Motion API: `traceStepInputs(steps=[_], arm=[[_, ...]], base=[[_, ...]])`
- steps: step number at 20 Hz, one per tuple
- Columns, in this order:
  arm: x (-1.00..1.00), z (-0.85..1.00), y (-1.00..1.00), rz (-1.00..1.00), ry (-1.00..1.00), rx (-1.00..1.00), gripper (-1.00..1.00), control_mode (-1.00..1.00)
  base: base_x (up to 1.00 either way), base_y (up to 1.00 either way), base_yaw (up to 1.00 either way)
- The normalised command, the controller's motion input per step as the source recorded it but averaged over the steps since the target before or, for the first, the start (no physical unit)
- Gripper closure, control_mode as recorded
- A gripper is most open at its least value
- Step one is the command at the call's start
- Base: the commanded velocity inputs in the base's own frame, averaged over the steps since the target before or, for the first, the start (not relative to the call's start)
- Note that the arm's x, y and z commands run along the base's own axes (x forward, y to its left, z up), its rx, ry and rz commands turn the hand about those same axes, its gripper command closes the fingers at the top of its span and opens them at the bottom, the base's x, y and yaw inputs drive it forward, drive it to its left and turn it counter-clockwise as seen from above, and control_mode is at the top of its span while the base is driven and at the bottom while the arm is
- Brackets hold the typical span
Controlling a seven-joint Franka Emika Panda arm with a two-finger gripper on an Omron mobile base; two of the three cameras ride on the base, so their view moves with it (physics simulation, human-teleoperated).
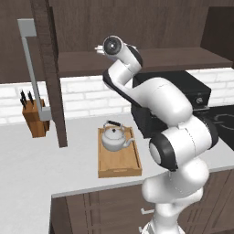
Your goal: Pick the kettle from the counter and place it on the tray. Then pick the mug from the cabinet and place it on the tray. Then close the cabinet doors.
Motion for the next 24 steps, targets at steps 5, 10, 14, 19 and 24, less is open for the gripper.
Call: traceStepInputs(steps=[5,10,14,19,24], arm=[[0.27,-0.07,0.00,0.01,0.01,0.00,-1.00,-1.00],[0.04,-0.01,0.00,0.00,0.00,0.00,1.00,-1.00],[0.00,-0.03,0.00,0.00,0.00,0.00,1.00,-1.00],[0.00,-0.10,0.00,0.00,0.00,0.00,1.00,-1.00],[0.00,-0.17,0.00,0.00,0.00,0.00,1.00,-1.00]], base=[[0.00,0.00,0.00],[0.00,0.00,0.00],[0.00,0.00,0.00],[0.00,0.00,0.00],[0.00,0.00,0.00]])
